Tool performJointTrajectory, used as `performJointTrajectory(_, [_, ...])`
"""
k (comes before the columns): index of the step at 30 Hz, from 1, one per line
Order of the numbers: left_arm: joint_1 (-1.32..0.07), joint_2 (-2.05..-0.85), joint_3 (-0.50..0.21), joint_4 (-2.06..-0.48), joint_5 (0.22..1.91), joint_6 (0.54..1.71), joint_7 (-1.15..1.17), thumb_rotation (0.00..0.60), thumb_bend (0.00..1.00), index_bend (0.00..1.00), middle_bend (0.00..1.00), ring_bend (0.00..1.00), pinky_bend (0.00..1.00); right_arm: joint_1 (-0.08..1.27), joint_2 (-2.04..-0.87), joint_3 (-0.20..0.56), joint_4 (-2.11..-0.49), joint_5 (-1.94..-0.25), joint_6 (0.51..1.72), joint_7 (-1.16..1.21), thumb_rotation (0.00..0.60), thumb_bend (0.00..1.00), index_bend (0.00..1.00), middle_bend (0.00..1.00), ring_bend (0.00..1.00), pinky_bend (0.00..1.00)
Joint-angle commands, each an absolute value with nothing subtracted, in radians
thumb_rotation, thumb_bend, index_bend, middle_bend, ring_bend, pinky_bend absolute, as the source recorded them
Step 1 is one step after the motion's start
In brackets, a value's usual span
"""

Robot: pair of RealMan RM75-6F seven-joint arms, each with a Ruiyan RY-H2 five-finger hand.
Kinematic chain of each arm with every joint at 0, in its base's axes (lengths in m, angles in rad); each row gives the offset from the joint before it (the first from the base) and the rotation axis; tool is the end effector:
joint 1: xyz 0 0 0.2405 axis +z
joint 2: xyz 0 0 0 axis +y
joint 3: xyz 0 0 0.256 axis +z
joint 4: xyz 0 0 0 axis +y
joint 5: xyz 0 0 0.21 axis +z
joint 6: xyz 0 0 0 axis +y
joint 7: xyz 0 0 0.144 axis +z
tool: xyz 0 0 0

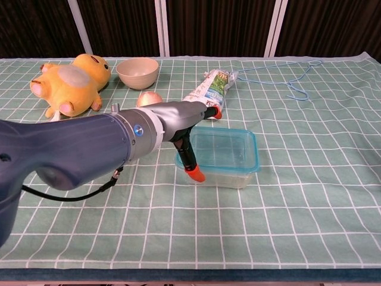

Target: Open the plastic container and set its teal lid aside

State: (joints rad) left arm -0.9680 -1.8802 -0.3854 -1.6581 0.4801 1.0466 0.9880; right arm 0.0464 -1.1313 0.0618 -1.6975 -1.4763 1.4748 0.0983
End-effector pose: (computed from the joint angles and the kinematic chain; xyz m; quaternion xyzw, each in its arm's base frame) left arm -0.0077 0.2981 -0.0994 -0.7705 -0.4407 -0.3005 0.3491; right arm -0.3019 -0.1704 0.1490 0.5405 -0.4596 0.4311 0.5575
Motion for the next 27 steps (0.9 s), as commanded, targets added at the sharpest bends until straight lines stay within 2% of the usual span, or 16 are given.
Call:
performJointTrajectory(1, [-1.003, -1.871, -0.397, -1.655, 0.442, 1.044, 1.012, 0.600, 0.00, 0.00, 0.00, 0.00, 0.03, 0.046, -1.132, 0.061, -1.696, -1.478, 1.475, 0.098, 0.600, 0.25, 0.00, 0.00, 0.00, 0.00])
performJointTrajectory(12, [-1.084, -1.881, -0.390, -1.601, 0.319, 1.058, 1.052, 0.600, 0.00, 0.00, 0.01, 0.01, 0.12, 0.045, -1.132, 0.065, -1.694, -1.478, 1.481, 0.104, 0.600, 0.25, 0.00, 0.00, 0.00, 0.00])
performJointTrajectory(14, [-1.090, -1.881, -0.389, -1.595, 0.313, 1.058, 1.048, 0.600, 0.00, 0.00, 0.04, 0.03, 0.17, 0.045, -1.132, 0.065, -1.693, -1.479, 1.481, 0.104, 0.600, 0.25, 0.00, 0.00, 0.00, 0.00])
performJointTrajectory(19, [-1.099, -1.877, -0.380, -1.584, 0.344, 1.057, 1.016, 0.600, 0.07, 0.03, 0.21, 0.20, 0.37, 0.044, -1.134, 0.064, -1.692, -1.482, 1.484, 0.105, 0.600, 0.25, 0.00, 0.00, 0.00, 0.00])
performJointTrajectory(27, [-1.091, -1.837, -0.351, -1.593, 0.407, 1.031, 0.959, 0.600, 0.07, 0.08, 0.23, 0.21, 0.40, 0.044, -1.133, 0.062, -1.694, -1.488, 1.485, 0.104, 0.600, 0.25, 0.00, 0.00, 0.00, 0.00])
